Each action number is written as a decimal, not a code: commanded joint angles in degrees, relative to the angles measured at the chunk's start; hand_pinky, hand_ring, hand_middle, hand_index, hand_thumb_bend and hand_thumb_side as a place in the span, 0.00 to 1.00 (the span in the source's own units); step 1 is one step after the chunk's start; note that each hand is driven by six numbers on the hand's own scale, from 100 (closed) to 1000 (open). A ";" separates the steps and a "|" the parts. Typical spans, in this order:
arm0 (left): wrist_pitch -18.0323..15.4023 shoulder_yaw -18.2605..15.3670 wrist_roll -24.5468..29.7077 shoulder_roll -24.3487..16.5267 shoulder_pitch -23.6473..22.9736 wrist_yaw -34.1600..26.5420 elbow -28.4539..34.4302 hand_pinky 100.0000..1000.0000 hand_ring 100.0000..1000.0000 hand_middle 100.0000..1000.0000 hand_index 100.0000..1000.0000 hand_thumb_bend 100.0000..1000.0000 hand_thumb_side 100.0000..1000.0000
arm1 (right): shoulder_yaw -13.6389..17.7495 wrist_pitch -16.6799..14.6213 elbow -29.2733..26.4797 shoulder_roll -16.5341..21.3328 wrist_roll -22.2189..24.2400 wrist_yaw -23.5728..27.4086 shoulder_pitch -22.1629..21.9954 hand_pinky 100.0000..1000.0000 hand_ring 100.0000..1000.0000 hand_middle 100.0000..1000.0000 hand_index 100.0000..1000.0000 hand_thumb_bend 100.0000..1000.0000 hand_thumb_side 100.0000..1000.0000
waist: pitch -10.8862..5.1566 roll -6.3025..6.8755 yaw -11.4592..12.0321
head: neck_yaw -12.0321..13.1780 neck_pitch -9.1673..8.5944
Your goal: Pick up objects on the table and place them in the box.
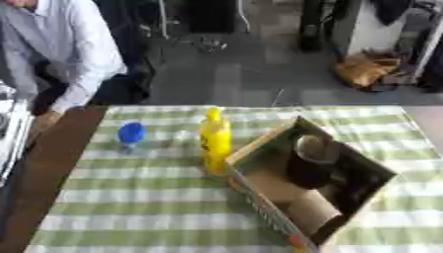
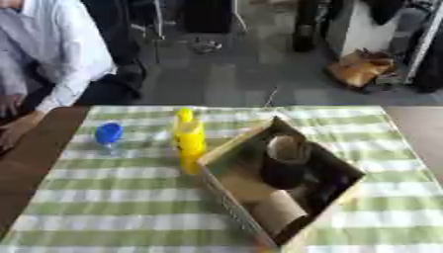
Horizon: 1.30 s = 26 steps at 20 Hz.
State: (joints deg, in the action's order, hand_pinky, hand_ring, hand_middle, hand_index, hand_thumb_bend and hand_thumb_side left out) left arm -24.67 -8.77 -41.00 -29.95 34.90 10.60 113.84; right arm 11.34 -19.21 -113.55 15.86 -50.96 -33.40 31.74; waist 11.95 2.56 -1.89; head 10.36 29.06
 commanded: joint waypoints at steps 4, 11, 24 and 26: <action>-1.48 -0.71 -1.39 -1.05 0.25 0.47 0.75 0.83 0.95 0.85 0.99 0.00 1.00 | 0.47 -1.41 -1.04 0.66 -1.01 0.00 1.02 0.80 0.81 0.68 0.63 0.00 1.00 | -0.72 -0.16 0.20 | 0.29 -0.09; 1.20 -0.10 2.31 -1.99 -2.00 1.95 0.75 0.86 1.00 0.92 1.00 0.00 0.86 | 1.21 -0.94 -1.04 1.58 -1.01 -0.57 0.25 0.79 0.81 0.70 0.65 0.00 1.00 | -1.40 -0.34 0.46 | 1.09 1.31; 18.83 7.32 77.34 -20.21 6.48 18.53 -8.23 0.89 1.00 0.98 1.00 0.00 0.41 | 0.15 0.52 -1.04 3.24 -1.01 -2.00 -2.08 0.79 0.82 0.70 0.64 0.00 1.00 | -5.29 0.83 1.94 | -1.17 6.66; 18.85 8.65 83.71 -21.67 8.68 18.09 -11.30 0.90 1.00 0.98 1.00 0.00 0.47 | -0.13 0.66 -1.04 3.26 -1.01 -1.98 -2.06 0.79 0.82 0.69 0.63 0.00 1.00 | -5.35 0.83 1.75 | -1.03 6.57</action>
State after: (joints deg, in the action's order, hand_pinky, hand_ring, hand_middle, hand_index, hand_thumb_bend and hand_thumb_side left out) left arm -5.82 -0.48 38.14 -48.51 42.35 28.67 103.94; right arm 11.45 -18.08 -113.55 17.47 -51.18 -34.77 29.17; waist 7.48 3.45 -0.08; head 9.39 35.19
